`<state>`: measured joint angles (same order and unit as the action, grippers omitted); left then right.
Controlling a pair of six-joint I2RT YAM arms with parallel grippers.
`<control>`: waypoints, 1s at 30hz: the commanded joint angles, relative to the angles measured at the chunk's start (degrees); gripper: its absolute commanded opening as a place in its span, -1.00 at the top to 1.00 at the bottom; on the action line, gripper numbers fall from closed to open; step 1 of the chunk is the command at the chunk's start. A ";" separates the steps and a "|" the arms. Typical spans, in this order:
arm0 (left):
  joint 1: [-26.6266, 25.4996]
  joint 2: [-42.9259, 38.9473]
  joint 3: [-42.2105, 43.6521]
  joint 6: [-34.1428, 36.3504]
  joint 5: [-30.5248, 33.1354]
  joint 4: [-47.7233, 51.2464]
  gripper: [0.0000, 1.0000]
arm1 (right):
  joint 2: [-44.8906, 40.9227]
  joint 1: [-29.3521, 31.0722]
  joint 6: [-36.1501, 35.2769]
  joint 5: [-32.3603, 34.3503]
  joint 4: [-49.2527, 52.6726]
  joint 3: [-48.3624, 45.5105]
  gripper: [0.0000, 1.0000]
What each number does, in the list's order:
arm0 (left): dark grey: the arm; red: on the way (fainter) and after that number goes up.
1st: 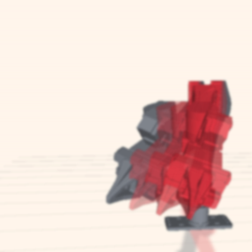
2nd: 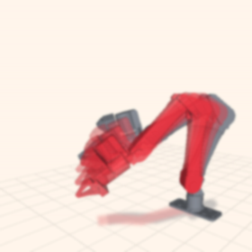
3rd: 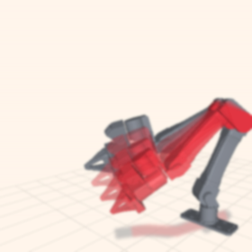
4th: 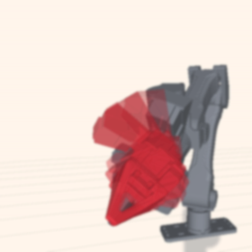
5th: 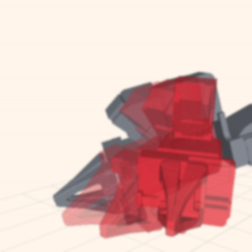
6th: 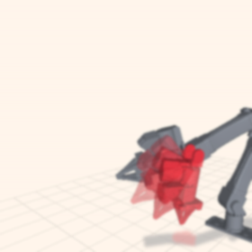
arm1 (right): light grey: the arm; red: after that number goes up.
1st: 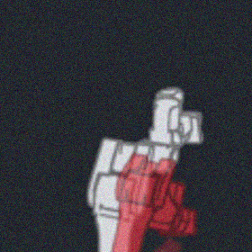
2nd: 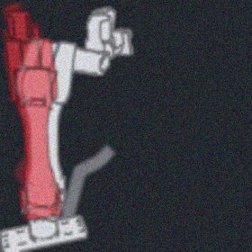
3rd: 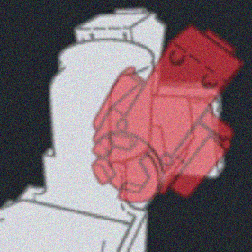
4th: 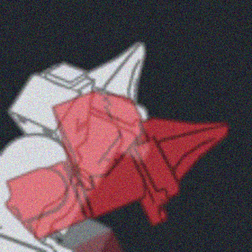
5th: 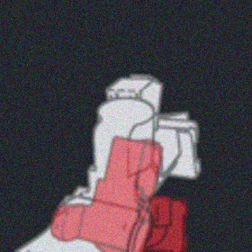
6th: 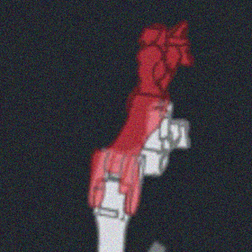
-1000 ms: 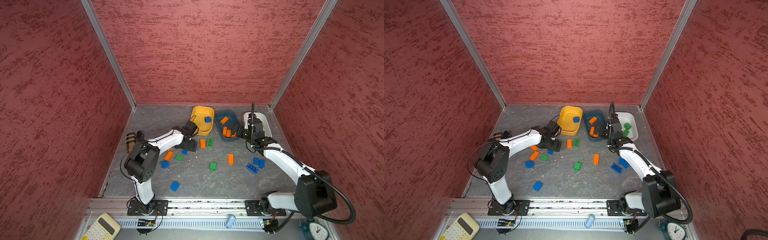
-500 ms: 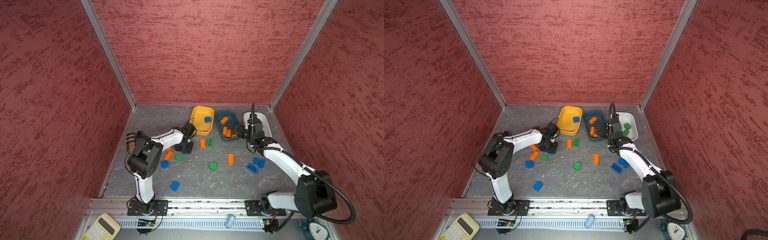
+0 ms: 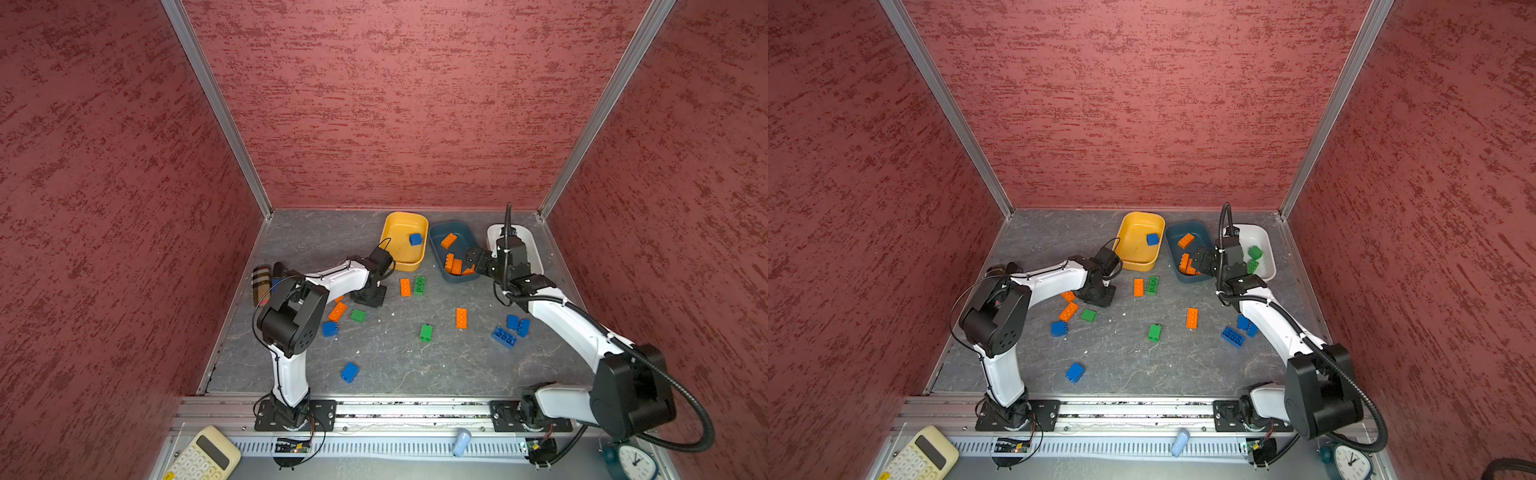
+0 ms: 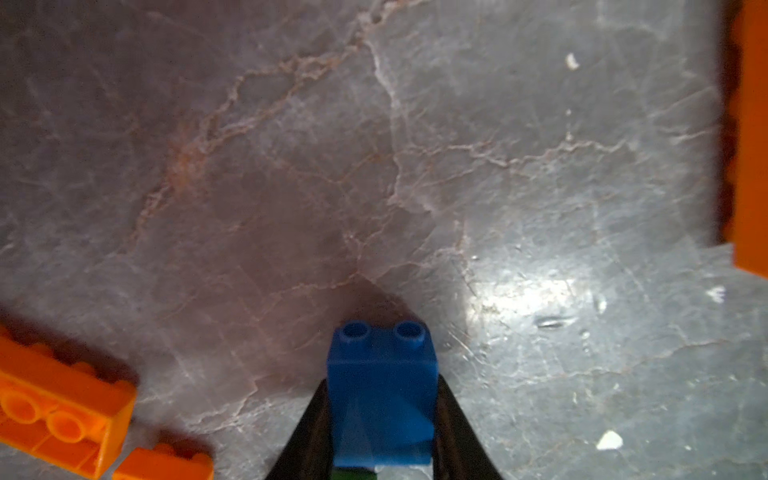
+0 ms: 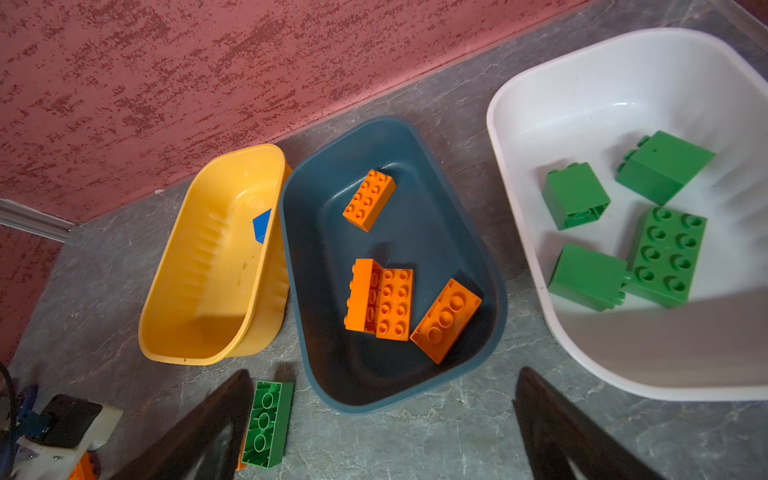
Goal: Sort the legos into containers by color
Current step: 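Lower the left gripper onto a small blue brick and grasp it, then carry the blue brick into the yellow tub with left while right approaches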
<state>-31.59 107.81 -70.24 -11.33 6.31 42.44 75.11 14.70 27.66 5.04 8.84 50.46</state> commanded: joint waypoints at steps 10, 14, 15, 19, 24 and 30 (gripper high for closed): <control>-2.81 -7.26 -8.80 -2.65 -0.59 -3.15 0.51 | -9.13 0.19 3.27 4.21 3.92 -8.27 -0.97; -2.76 -5.95 -13.99 -1.92 -2.89 -4.35 0.50 | -13.60 0.15 5.21 5.62 6.83 -12.11 -0.97; -2.77 -5.34 -15.25 -1.79 -3.18 -4.49 0.51 | -14.67 0.14 5.82 6.27 7.48 -13.05 -0.97; -2.70 -1.07 -21.56 -1.24 -4.17 -5.19 0.51 | -19.25 -0.04 10.45 9.47 11.11 -16.62 -0.98; -2.11 5.33 -29.04 -1.39 -4.17 -5.83 0.51 | -22.49 -0.54 13.59 10.88 17.16 -18.36 -0.98; -0.86 15.15 -41.06 -3.07 -5.05 -4.06 0.50 | -24.63 -0.57 13.20 9.12 20.80 -19.95 -0.98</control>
<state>-33.17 120.22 -107.31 -13.43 1.85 37.65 51.83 14.41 39.16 13.32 26.26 31.33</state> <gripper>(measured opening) 0.343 0.989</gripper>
